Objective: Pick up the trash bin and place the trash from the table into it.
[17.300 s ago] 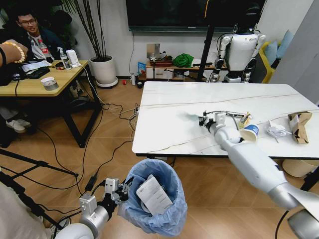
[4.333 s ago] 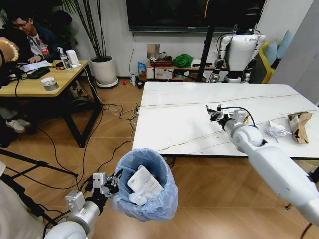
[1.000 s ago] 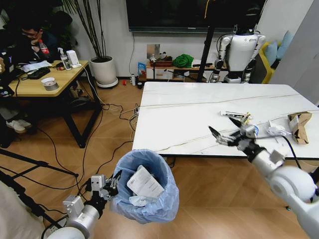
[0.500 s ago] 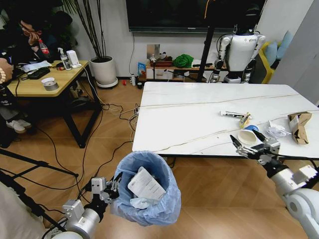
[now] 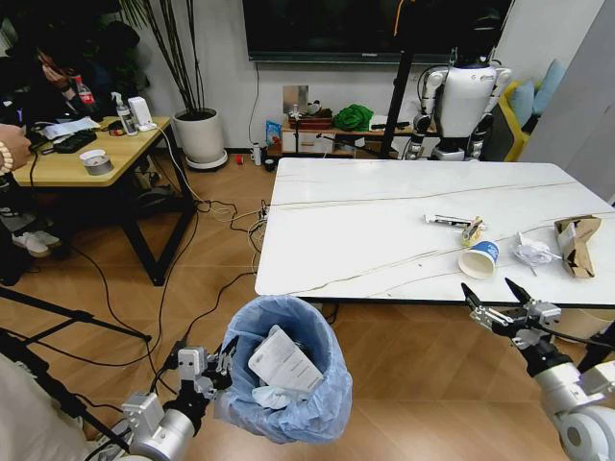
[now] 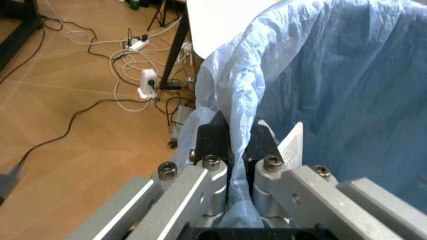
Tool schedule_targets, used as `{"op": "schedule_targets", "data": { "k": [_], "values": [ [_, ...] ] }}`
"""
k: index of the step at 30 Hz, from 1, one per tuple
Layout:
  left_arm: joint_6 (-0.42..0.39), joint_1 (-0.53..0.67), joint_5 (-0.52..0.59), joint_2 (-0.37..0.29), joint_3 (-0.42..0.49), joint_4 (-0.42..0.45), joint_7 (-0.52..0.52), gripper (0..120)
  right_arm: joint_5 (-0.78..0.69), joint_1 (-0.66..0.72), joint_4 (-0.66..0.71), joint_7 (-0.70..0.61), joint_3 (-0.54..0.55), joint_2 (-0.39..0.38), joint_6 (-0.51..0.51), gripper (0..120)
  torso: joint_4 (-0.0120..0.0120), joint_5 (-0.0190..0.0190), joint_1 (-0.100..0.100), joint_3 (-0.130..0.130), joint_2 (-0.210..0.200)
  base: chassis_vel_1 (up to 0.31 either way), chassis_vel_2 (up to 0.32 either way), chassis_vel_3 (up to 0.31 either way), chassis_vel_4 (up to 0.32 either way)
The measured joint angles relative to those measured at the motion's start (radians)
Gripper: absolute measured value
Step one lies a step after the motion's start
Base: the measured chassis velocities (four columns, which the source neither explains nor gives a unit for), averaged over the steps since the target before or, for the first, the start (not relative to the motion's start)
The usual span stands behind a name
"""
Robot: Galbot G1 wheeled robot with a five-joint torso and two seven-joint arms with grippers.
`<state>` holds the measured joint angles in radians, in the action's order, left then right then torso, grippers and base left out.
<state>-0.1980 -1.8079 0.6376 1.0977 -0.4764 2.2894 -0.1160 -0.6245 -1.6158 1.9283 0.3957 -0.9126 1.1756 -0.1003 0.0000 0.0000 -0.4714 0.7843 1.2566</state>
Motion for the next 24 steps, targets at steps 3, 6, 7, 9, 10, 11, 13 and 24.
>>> {"op": "schedule_targets", "data": {
  "k": [3, 6, 7, 9, 10, 11, 13, 24],
  "values": [
    [0.000, 0.003, 0.000, -0.001, 0.001, -0.003, 0.000, 0, 0.004, -0.004, -0.002, 0.005, -0.002, 0.014, -0.004, 100, 0.0000, -0.0001, 0.000, 0.000, 0.000, 0.000, 0.000, 0.000, 0.000],
    [0.001, 0.008, 0.000, -0.002, 0.002, -0.006, 0.000, 0, 0.006, -0.004, -0.004, 0.006, -0.003, 0.022, -0.005, 100, 0.0000, 0.0000, 0.000, 0.000, 0.000, -0.016, -0.011, 0.012, 0.018],
    [0.001, 0.009, 0.001, -0.002, 0.002, -0.006, 0.000, 0, 0.007, -0.004, -0.005, 0.006, -0.003, 0.024, -0.005, 100, -0.0001, -0.0001, 0.000, 0.000, 0.000, -0.048, -0.057, 0.050, 0.053],
    [0.001, 0.012, 0.003, -0.001, 0.004, -0.008, 0.000, 0, 0.010, -0.004, -0.007, 0.008, -0.003, 0.027, -0.007, 100, 0.0000, 0.0000, 0.000, 0.000, 0.000, -0.076, -0.062, 0.055, 0.051],
    [0.001, 0.013, 0.003, -0.001, 0.005, -0.008, 0.000, 0, 0.010, -0.004, -0.008, 0.009, -0.002, 0.027, -0.008, 100, 0.0000, 0.0003, 0.000, 0.000, 0.000, -0.086, -0.066, 0.086, 0.082],
    [0.001, 0.014, 0.003, 0.000, 0.006, -0.009, 0.000, 0, 0.010, -0.003, -0.009, 0.010, -0.002, 0.027, -0.008, 100, 0.0000, 0.0002, 0.000, 0.000, 0.000, -0.089, -0.102, 0.086, 0.096],
    [0.001, 0.014, 0.003, 0.000, 0.006, -0.010, 0.000, 0, 0.011, -0.002, -0.011, 0.010, -0.001, 0.027, -0.009, 100, -0.0001, 0.0000, 0.000, 0.000, 0.000, -0.089, -0.102, 0.084, 0.096],
    [0.000, 0.016, 0.003, 0.006, 0.011, -0.014, -0.001, 0, 0.007, 0.003, -0.019, 0.011, 0.003, 0.012, -0.012, 100, 0.0000, 0.0000, 0.000, 0.000, 0.000, -0.065, -0.068, 0.058, 0.075]
  ]
}}
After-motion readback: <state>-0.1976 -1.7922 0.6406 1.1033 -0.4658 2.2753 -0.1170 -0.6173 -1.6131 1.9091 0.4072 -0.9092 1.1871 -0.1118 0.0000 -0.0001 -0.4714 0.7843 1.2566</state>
